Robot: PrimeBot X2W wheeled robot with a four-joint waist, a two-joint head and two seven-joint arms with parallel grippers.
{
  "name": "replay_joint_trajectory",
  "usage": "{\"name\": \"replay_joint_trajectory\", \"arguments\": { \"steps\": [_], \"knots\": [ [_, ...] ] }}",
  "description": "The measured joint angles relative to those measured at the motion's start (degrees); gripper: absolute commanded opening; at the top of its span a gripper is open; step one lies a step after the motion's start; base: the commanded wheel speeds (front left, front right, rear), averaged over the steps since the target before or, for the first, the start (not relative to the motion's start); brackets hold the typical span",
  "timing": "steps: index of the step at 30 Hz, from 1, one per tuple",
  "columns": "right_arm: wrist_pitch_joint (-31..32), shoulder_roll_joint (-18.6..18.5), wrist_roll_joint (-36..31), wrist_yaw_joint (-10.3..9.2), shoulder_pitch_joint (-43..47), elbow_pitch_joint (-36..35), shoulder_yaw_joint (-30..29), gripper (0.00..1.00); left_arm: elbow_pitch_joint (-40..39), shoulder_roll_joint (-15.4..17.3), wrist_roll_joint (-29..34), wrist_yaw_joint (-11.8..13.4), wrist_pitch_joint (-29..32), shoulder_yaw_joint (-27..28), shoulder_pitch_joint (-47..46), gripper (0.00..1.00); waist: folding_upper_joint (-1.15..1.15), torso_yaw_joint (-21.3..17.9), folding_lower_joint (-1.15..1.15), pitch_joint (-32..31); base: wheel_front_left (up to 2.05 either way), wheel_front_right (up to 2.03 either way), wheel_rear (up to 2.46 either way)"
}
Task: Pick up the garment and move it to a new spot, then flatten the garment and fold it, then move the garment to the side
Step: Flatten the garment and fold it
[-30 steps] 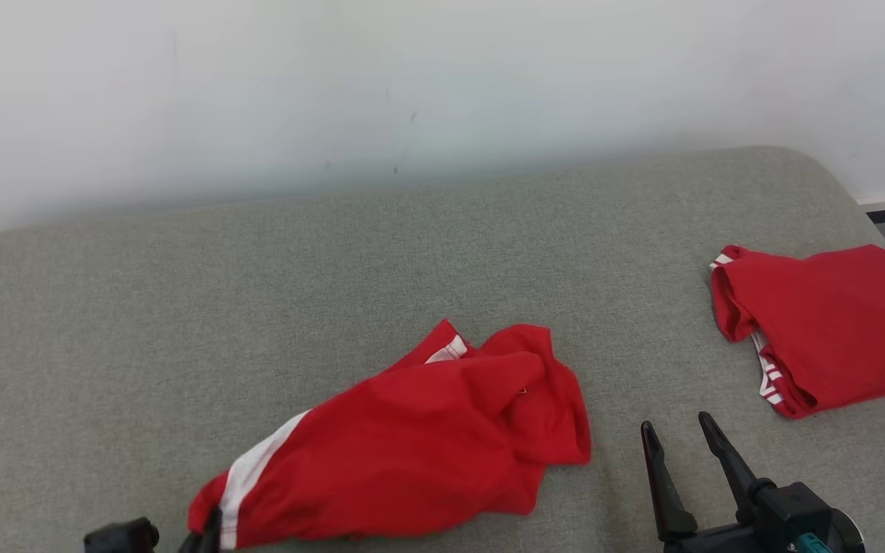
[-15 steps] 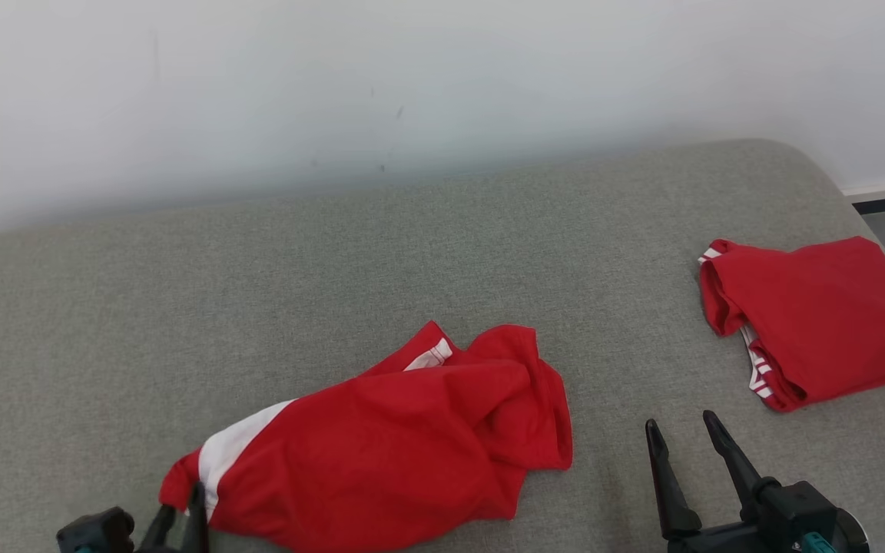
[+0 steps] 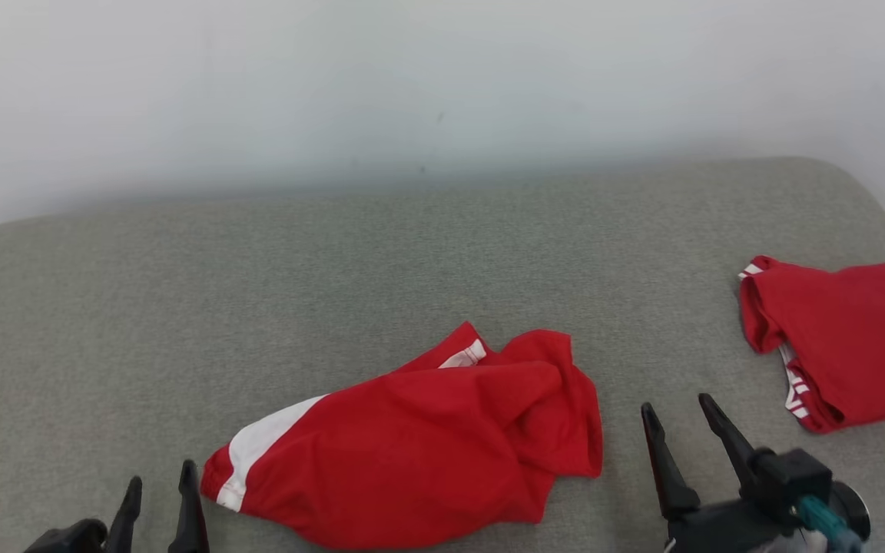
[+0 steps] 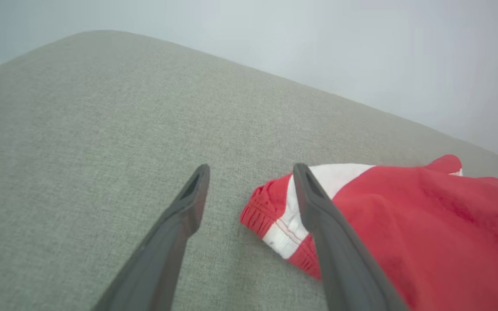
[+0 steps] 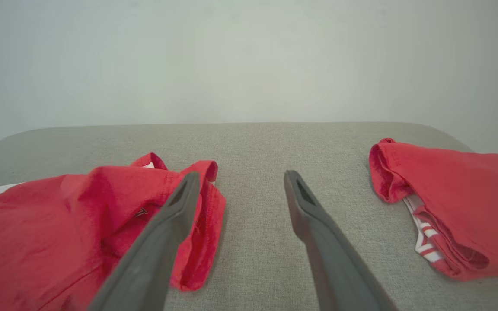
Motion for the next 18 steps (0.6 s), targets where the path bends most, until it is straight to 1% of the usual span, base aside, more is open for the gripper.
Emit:
{"name": "replay_joint_trajectory", "arguments": {
  "steps": [2, 5, 7, 11, 14, 18],
  "knots": [
    [2.2, -0.7, 0.7, 0.0, -1.2, -0.5, 0.9, 1.0, -2.8, -0.6, 2.5, 0.5, -0.4, 1.3, 0.8, 1.0, 0.0, 0.6, 0.0, -0.1, 0.0, 0.0, 0.0],
    [5.7, -1.7, 2.4, 0.0, -3.6, -1.1, 2.0, 1.0, -9.5, -3.1, 8.4, 0.3, -0.5, 6.0, 2.3, 1.0, 0.0, 1.7, 0.0, -0.1, 0.0, 0.0, 0.0],
    [8.1, -2.5, 3.5, 0.0, -5.2, -1.2, 3.0, 1.0, -12.7, -5.1, 12.3, -0.9, -0.6, 7.6, 4.4, 1.0, 0.0, 2.3, 0.0, -0.1, 0.0, 0.0, 0.0],
    [13.3, -3.9, 6.1, 0.0, -8.5, -0.6, 5.3, 1.0, -16.2, -8.7, 18.5, -3.4, -0.6, 10.5, 7.7, 1.0, 0.0, 3.6, 0.0, -0.1, 0.0, 0.0, 0.0],
    [17.3, -4.9, 8.5, 0.0, -11.0, 0.7, 6.8, 1.0, -17.5, -11.0, 22.1, -5.5, -0.6, 12.0, 9.3, 1.0, 0.0, 4.6, 0.0, 0.0, 0.0, 0.0, 0.0],
    [22.8, -5.8, 11.6, 0.0, -14.4, 3.6, 8.1, 1.0, -17.5, -13.0, 25.7, -7.3, -0.6, 13.5, 11.0, 1.0, 0.0, 5.9, 0.0, 0.1, 0.0, 0.0, 0.0]
  ]
}}
